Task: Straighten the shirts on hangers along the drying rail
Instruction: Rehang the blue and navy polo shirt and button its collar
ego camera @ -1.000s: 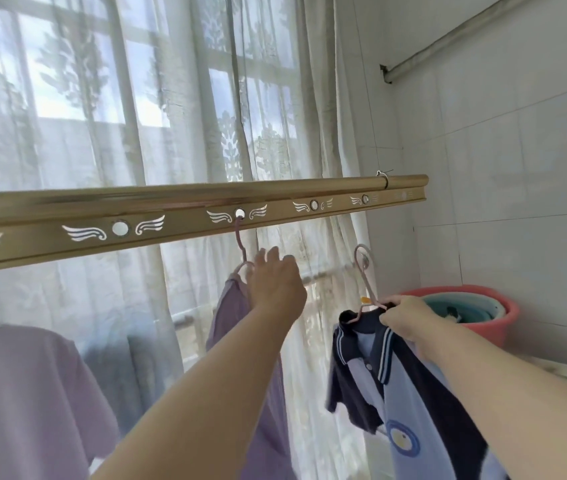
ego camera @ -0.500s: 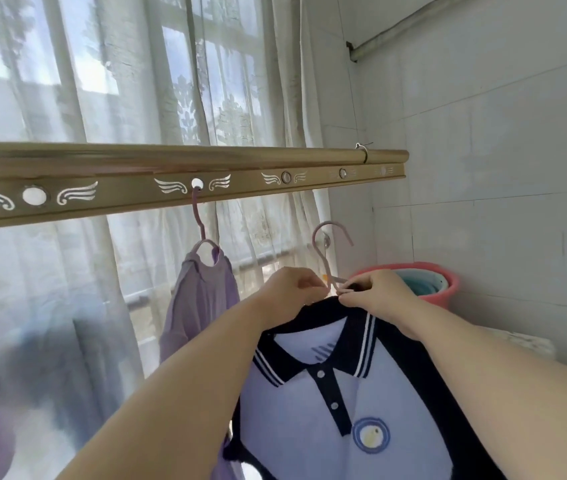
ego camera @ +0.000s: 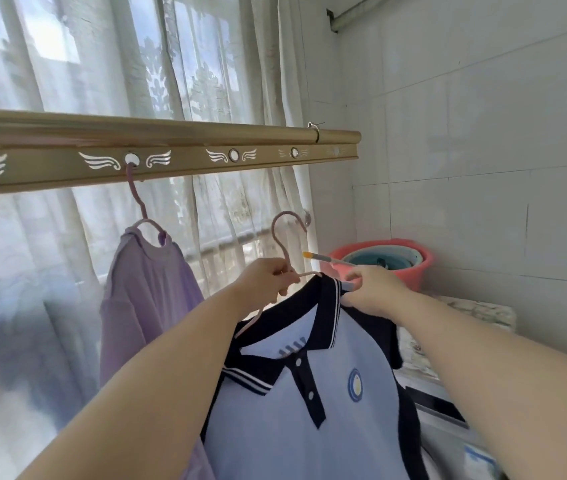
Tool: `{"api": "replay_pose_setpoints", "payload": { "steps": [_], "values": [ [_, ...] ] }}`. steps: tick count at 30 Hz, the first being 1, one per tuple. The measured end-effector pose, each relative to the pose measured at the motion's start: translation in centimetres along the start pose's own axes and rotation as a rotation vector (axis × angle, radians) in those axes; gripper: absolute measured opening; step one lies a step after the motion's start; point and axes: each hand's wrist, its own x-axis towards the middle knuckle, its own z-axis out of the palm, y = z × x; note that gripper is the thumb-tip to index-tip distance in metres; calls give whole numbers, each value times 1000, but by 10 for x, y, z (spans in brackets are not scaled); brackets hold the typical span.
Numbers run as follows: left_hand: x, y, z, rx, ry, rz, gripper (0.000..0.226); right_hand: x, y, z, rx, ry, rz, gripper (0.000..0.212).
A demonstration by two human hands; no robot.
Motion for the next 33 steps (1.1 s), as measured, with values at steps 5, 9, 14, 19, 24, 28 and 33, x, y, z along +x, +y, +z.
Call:
{"api": "replay_pose_setpoints", "payload": {
  "steps": [5, 9, 14, 19, 24, 28, 33],
  "values": [
    [-5, 14, 6, -20, -15, 79, 20, 5, -8, 22, -84, 116, -6, 79],
    [-9, 16, 7, -27, -25, 83, 22, 15, -10, 31, -109, 161, 11, 40],
    [-10, 1, -5, 106, -26, 43, 18, 20, -4, 36, -42, 140, 38, 40],
    [-6, -6, -15, 130, 28, 1, 14, 15, -12, 38, -129, 319, -142, 20],
    [1, -9, -19, 66, 128, -70, 16, -4, -34, 55, -452, 107, -746, 31],
    [0, -13, -19, -1, 169, -123, 20, 1, -36, 80, -781, -65, -819, 30],
    [-7, -19, -25, -24, 85, -229, 23, 5, -44, 78, -514, -66, -691, 17]
  ]
}}
